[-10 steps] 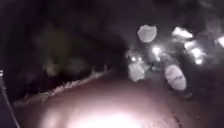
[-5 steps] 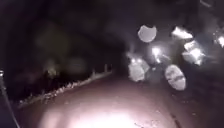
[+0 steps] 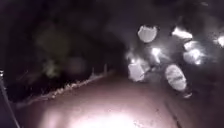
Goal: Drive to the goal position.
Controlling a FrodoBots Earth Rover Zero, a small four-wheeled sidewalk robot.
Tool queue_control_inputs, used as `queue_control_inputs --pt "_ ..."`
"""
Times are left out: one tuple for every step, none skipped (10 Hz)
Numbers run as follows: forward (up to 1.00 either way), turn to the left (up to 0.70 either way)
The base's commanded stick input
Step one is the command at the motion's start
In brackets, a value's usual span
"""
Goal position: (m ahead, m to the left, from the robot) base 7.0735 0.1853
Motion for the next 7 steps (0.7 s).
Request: queue_control_inputs --pt "0.50 -0.40" --pt "0.50 -0.50" --pt "0.50 -0.50" --pt "0.50 -0.50" --pt "0.50 -0.50" --pt "0.50 -0.50" --pt "0.50 -0.50"
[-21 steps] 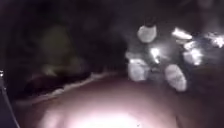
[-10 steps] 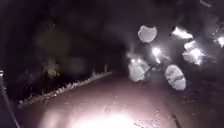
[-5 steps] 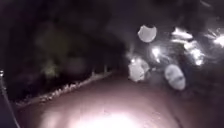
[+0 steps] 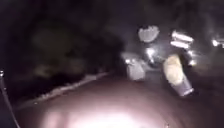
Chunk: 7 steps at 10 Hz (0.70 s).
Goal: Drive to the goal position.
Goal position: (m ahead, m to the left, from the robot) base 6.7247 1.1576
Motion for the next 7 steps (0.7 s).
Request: queue_control_inputs --pt "0.50 -0.50" --pt "0.50 -0.50" --pt "0.50 -0.42" --pt "0.50 -0.06" --pt "0.50 0.03" --pt "0.50 0.00" --pt "0.50 0.00"
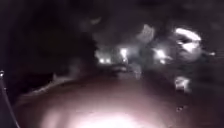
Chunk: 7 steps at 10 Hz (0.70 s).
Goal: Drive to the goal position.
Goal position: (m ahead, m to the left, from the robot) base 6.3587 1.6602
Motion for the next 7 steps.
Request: queue_control_inputs --pt "0.50 0.00" --pt "0.50 0.00" --pt "0.50 0.00" --pt "0.50 0.03" --pt "0.50 0.13" --pt "0.50 0.47" --pt "0.50 0.50"
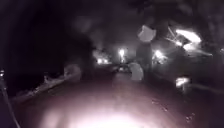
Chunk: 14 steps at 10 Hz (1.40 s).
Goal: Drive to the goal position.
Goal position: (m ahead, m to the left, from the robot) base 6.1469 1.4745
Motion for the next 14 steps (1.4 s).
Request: queue_control_inputs --pt "0.50 0.37" --pt "0.50 0.02" --pt "0.50 0.08" --pt "0.50 0.02" --pt "0.50 0.00" --pt "0.50 0.00" --pt "0.50 0.00" --pt "0.50 0.00" --pt "0.50 0.00" --pt "0.50 0.00" --pt "0.50 0.00" --pt "0.50 0.00" --pt "0.50 0.00" --pt "0.50 0.00"
